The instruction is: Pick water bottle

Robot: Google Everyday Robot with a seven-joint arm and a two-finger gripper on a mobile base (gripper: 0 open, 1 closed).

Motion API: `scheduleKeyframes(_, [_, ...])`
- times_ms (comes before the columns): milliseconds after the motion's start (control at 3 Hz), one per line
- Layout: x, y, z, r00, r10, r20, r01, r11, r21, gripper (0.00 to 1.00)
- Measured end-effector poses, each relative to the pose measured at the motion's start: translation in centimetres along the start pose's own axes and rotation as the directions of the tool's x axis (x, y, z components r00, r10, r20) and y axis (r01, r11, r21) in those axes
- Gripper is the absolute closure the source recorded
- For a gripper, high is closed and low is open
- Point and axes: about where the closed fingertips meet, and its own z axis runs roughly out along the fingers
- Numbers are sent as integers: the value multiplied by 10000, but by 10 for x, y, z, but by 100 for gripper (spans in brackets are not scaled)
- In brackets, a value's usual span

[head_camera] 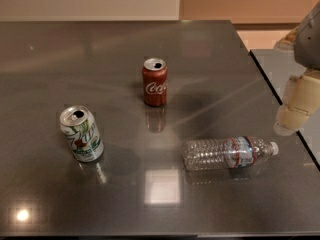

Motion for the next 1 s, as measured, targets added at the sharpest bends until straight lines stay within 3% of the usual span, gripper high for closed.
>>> scheduleKeyframes(667, [-1, 3, 1, 9998, -180, 2, 180, 9998, -38, 0])
scheduleKeyframes(1000, [-2, 15, 10, 9980, -610, 184, 616, 9977, -288, 0])
